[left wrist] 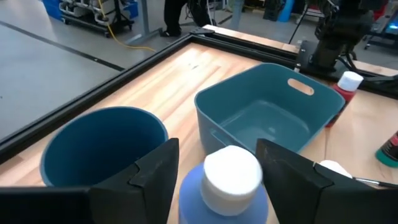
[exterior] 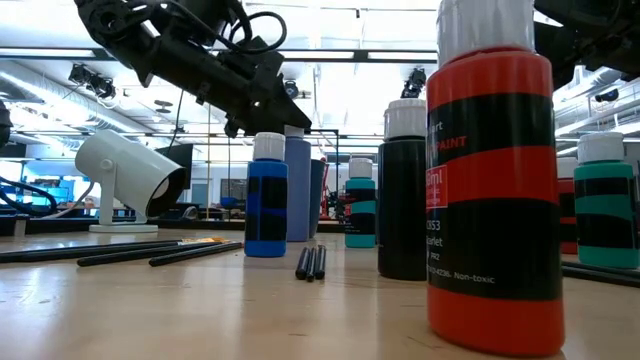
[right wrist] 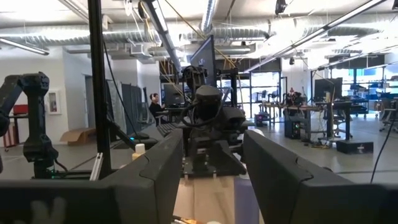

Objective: Pick & Place Paint Supplies
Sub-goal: Put the large blue paint bottle into the blue bin

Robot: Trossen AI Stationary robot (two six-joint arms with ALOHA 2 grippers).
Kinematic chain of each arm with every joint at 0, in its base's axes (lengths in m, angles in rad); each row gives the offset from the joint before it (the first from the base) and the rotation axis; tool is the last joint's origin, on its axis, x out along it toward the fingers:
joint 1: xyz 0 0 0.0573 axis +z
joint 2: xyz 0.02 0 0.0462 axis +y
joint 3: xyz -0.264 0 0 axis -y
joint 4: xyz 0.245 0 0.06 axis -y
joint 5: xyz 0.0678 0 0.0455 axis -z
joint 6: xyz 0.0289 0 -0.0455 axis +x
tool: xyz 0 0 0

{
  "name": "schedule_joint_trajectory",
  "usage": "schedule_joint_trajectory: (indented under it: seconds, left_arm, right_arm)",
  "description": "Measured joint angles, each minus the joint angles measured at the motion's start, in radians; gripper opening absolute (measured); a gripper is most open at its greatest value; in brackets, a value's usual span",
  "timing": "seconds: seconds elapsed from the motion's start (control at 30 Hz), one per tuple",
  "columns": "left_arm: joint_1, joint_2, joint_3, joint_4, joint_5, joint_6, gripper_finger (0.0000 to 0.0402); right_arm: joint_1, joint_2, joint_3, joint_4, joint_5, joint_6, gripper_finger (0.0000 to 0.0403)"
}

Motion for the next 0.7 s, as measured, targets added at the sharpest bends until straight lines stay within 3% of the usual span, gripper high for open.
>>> schedule_joint_trajectory:
  seconds: [0.3, 0.47, 0.7]
  left_arm:
    - [0.000, 0.000, 0.000, -0.004, -0.009, -0.004, 0.0132]
    - [-0.003, 0.000, -0.002, 0.019, -0.008, -0.008, 0.0129]
    - [-0.051, -0.003, 0.051, 0.176, 0.024, 0.029, 0.0129]
  right_arm:
    - [0.000, 0.000, 0.000, 0.000, 0.000, 0.000, 0.0174]
    - [0.000, 0.000, 0.000, 0.000, 0.000, 0.000, 0.0174]
    - [0.000, 0.000, 0.000, 0.000, 0.000, 0.000, 0.0174]
